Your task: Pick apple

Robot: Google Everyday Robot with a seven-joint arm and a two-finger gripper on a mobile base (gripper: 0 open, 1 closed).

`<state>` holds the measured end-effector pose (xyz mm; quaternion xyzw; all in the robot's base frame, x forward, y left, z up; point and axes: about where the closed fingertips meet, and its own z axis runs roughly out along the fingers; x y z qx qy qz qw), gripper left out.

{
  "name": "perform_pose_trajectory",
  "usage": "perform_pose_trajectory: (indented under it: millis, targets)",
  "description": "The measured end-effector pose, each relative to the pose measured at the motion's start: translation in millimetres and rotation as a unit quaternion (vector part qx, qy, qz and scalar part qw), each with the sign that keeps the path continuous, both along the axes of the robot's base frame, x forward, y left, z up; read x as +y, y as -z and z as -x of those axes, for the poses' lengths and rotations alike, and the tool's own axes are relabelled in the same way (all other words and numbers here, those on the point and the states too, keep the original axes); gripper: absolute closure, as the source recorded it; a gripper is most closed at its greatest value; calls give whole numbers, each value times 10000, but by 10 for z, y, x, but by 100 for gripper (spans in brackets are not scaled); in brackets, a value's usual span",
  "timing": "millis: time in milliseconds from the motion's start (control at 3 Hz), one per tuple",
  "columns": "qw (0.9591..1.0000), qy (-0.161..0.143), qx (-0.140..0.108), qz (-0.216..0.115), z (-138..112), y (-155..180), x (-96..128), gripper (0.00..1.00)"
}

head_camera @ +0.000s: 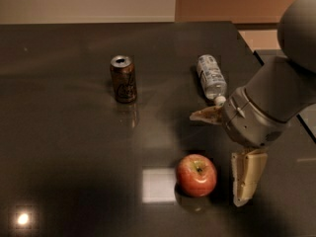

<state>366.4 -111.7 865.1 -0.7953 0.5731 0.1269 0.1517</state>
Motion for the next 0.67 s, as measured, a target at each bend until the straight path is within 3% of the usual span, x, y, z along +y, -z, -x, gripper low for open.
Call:
perform_pose_trajectory:
  millis: [667]
  targets:
    - [9995, -302, 96, -49, 68, 145, 150, 0]
